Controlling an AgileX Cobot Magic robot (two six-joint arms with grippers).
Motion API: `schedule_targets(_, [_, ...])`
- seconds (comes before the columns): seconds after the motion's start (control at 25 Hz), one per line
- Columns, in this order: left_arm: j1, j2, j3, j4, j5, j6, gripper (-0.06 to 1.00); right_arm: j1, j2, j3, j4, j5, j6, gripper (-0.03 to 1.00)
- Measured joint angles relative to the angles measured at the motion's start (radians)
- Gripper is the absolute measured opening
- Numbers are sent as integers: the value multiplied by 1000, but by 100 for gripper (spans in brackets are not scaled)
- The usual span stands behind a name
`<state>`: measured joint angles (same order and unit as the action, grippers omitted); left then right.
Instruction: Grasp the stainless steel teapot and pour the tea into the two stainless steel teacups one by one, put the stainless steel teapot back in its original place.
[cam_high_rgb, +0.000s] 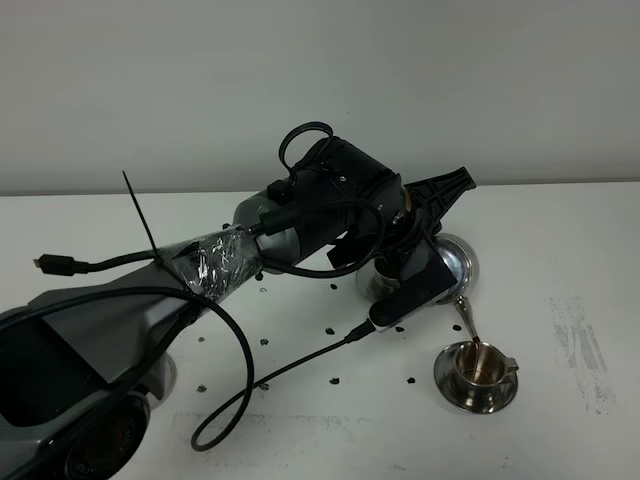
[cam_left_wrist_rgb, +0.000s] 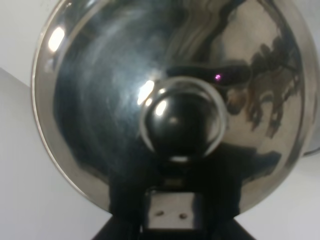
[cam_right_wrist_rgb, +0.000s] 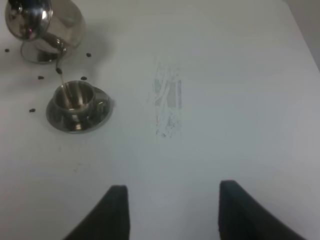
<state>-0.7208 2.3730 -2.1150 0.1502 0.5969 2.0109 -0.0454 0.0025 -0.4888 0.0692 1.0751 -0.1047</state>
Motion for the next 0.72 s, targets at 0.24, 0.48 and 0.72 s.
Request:
schedule_targets(0.24, [-3,0,0,1,-14,18,25,0,0,0,0,0,0,43])
schedule_targets(0.48, [-3,0,0,2,-16,25,25,0,0,0,0,0,0,43])
schedule_targets(0.72, [-3,0,0,22,-17,26,25,0,0,0,0,0,0,43])
